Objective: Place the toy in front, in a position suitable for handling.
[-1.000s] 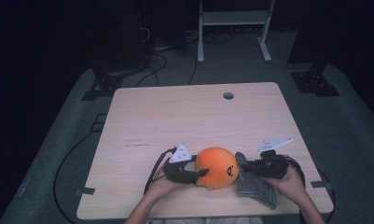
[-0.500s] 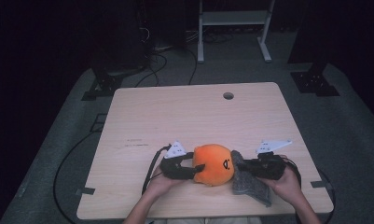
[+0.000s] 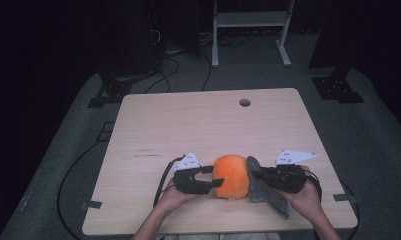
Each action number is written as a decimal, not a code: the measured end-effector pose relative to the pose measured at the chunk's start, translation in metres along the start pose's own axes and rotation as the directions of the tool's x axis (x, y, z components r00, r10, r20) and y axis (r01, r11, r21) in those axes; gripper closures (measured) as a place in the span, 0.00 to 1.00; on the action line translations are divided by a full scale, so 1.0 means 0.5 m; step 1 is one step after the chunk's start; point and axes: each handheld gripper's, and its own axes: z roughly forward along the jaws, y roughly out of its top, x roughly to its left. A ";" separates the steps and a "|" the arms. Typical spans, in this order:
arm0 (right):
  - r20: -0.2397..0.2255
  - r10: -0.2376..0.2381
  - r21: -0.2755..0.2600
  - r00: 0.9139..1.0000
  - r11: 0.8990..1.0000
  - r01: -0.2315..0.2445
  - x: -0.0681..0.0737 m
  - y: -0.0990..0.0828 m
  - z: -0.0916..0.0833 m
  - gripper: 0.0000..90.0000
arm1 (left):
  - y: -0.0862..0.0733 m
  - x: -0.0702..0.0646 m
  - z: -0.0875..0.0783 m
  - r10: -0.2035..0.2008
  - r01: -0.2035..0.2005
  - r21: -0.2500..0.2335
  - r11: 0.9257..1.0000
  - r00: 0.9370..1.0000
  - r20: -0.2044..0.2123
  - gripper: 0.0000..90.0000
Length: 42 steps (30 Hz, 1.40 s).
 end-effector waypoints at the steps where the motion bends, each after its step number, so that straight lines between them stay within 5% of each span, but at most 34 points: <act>1: -0.032 -0.013 -0.021 0.999 1.000 0.013 0.011 0.006 -0.002 0.86 | 0.000 0.000 0.001 -0.006 0.006 0.002 1.000 1.000 -0.007 0.50; 3: -0.068 -0.053 -0.029 0.996 0.998 0.051 0.033 0.015 0.006 0.86 | 0.001 -0.001 0.001 -0.003 0.003 0.002 1.000 1.000 0.002 0.52; 6: -0.022 -0.091 0.029 0.996 0.995 0.091 0.042 0.010 0.028 0.86 | 0.002 -0.003 0.000 -0.004 0.004 0.002 1.000 1.000 0.001 0.53; 10: -0.015 -0.111 0.019 0.994 0.994 0.111 0.055 0.012 0.018 0.86 | 0.003 -0.002 0.002 -0.023 0.023 0.001 1.000 1.000 -0.012 0.54; 18: -0.093 -0.251 0.063 0.963 0.964 0.258 0.124 0.012 0.063 0.86 | -0.004 0.009 0.002 -0.038 0.038 0.012 0.999 0.999 -0.019 0.52; 21: -0.112 -0.234 0.066 0.966 0.968 0.242 0.107 0.010 0.049 0.86 | -0.004 0.011 0.002 -0.038 0.038 0.012 0.999 0.999 -0.027 0.52; 23: -0.089 -0.171 0.030 0.981 0.984 0.174 0.079 0.011 0.028 0.86 | -0.003 0.011 0.003 -0.031 0.031 0.013 0.999 0.999 -0.027 0.52; 26: -0.038 -0.111 0.007 0.993 0.994 0.111 0.048 0.013 0.014 0.86 | -0.003 0.007 0.003 -0.021 0.021 0.009 1.000 1.000 -0.010 0.52; 31: -0.019 -0.078 0.064 0.997 0.995 0.079 0.018 0.004 0.014 0.86 | 0.003 -0.002 0.006 0.004 -0.004 0.007 1.000 1.000 -0.012 0.51; 35: -0.053 -0.091 0.010 0.994 0.996 0.092 0.036 0.023 0.003 0.85 | 0.008 -0.016 0.008 0.053 -0.053 0.003 0.999 0.999 0.000 0.51; 38: -0.058 -0.132 0.031 0.990 0.991 0.134 0.051 0.030 0.017 0.85 | 0.012 -0.023 0.007 0.068 -0.068 0.012 0.998 0.998 0.001 0.51; 42: -0.081 -0.107 0.044 0.991 0.993 0.111 0.043 0.032 0.013 0.85 | 0.014 -0.037 0.010 0.110 -0.109 0.014 0.994 0.994 -0.026 0.52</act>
